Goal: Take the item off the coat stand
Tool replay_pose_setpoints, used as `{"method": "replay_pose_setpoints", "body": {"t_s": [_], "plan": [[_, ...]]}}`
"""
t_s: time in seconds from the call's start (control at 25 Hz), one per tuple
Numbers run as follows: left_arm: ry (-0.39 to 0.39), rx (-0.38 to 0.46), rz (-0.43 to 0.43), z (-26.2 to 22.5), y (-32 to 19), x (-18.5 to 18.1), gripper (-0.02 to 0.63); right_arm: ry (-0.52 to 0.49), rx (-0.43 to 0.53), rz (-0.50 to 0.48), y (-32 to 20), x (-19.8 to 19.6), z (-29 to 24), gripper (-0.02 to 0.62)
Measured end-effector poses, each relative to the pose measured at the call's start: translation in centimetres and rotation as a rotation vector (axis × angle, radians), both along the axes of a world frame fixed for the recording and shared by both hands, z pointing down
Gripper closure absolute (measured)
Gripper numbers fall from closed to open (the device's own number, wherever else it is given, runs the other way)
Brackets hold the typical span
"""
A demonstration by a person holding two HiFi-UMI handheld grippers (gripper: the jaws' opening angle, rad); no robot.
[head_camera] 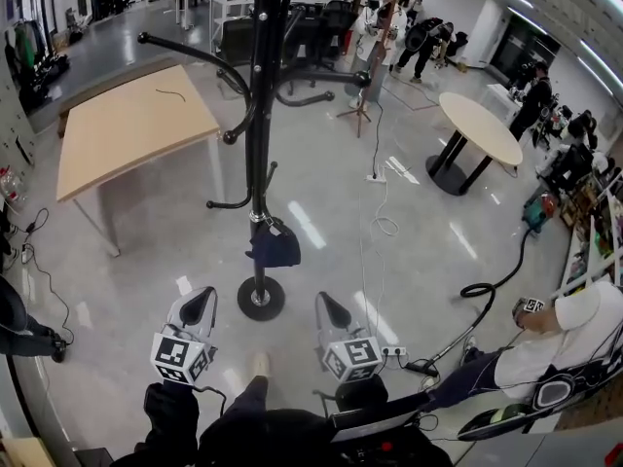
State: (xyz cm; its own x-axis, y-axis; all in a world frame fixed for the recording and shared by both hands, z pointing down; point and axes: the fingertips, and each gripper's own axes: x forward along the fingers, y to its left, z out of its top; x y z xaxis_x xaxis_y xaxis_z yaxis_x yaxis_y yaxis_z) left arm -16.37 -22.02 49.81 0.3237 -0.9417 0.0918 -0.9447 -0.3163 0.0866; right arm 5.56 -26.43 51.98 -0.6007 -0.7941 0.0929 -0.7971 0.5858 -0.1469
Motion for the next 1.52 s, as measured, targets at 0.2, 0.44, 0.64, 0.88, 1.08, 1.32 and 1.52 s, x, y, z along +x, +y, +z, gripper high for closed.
{"method": "replay_pose_setpoints", "body": {"t_s": [0.2,0.44,0.64,0.88,1.08,1.32,1.52], "plan": [[0.003,-0.035,0.000,1.2,-1.8,-1.1,0.602,0.019,-0.035,-0.008,-1.6,-1.4,1.0,0.594],[0.031,-0.049,0.006,1.0,-3.5,-1.9,0.601,0.042,-0.047,-0.022,-2.7,-2.7,1.2,0.594],[0.031,-0.074,0.012,2.4,-5.0,-2.1,0.601,0.045,-0.064,-0.026,-4.3,-3.1,2.3,0.594],[0.042,-0.095,0.016,3.5,-6.5,-2.5,0.602,0.064,-0.079,-0.033,-6.3,-3.9,4.0,0.594],[0.041,-0.098,0.022,3.6,-7.4,-2.4,0.601,0.084,-0.090,-0.038,-7.3,-4.4,5.2,0.594],[0.043,-0.117,0.021,4.3,-7.8,-2.5,0.603,0.086,-0.114,-0.052,-7.8,-4.8,6.2,0.570],[0.047,-0.115,0.025,4.2,-7.9,-2.3,0.602,0.071,-0.173,-0.055,-8.1,-4.6,7.7,0.507]]}}
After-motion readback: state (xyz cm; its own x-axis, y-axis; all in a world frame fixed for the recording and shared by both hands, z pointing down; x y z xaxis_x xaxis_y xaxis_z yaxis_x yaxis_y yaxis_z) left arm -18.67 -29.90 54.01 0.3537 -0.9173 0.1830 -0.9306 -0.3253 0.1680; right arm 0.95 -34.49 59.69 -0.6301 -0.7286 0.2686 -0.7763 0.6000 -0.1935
